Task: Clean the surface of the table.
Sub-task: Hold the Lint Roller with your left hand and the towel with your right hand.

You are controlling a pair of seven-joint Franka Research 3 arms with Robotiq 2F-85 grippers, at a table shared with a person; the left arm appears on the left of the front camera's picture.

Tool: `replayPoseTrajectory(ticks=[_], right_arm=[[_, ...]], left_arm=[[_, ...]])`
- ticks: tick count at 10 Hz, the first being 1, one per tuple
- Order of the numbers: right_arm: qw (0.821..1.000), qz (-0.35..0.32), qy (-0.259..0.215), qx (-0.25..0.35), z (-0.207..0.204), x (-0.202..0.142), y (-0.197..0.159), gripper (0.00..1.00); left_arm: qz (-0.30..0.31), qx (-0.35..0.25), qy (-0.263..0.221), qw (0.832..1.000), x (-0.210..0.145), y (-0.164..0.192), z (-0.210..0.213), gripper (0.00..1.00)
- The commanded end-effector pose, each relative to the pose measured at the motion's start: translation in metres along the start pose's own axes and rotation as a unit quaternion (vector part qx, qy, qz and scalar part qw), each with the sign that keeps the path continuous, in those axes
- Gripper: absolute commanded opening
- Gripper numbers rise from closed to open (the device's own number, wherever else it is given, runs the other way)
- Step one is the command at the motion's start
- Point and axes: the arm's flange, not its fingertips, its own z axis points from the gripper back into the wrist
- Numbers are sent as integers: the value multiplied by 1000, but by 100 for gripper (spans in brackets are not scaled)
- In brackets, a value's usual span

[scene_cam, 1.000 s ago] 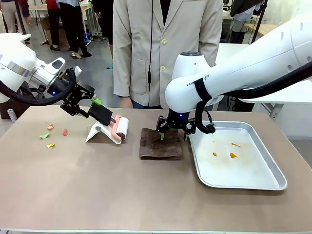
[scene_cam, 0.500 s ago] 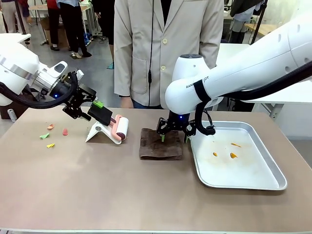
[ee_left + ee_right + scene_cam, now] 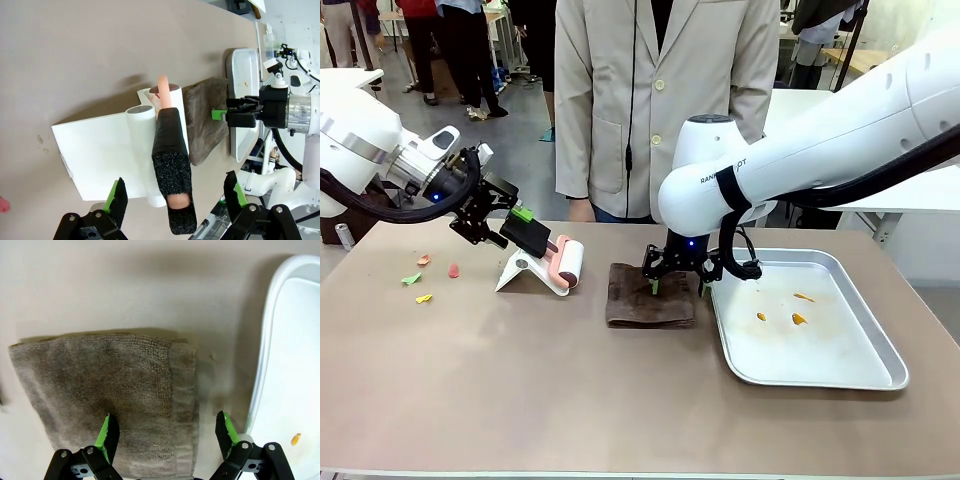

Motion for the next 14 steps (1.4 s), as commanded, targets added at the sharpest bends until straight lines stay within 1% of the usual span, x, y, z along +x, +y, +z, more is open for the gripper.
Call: replayPoseTrajectory(ticks=[1, 2, 3, 4, 5, 6, 7, 8, 14], right_arm=[[1000, -5, 6, -2, 2, 6, 6, 93], [1000, -4, 15, -2, 1, 6, 6, 40], [1000, -3, 18, 0, 0, 6, 7, 33], [1000, -4, 20, 1, 0, 6, 7, 0], [1000, -4, 22, 3, 0, 6, 8, 33], [1000, -3, 23, 2, -1, 6, 8, 0], [1000, -2, 25, 1, -1, 6, 9, 0], [1000, -1, 26, 0, -1, 6, 9, 0], [1000, -1, 30, 1, -5, 8, 13, 0]], left_arm=[[-12, -15, -12, 1000, 4, -1, -4, 64], [-13, -13, -11, 1000, 4, -1, -4, 40], [-15, -13, -13, 1000, 4, -2, -4, 4], [-16, -13, -13, 1000, 4, -2, -4, 0], [-17, -15, -15, 1000, 4, -2, -4, 0], [-17, -17, -20, 1000, 4, -3, -3, 0], [-18, -18, -24, 999, 4, -3, -3, 3], [-18, -21, -29, 999, 3, -4, -2, 0], [-23, -26, -33, 999, 1, -7, 1, 0]])
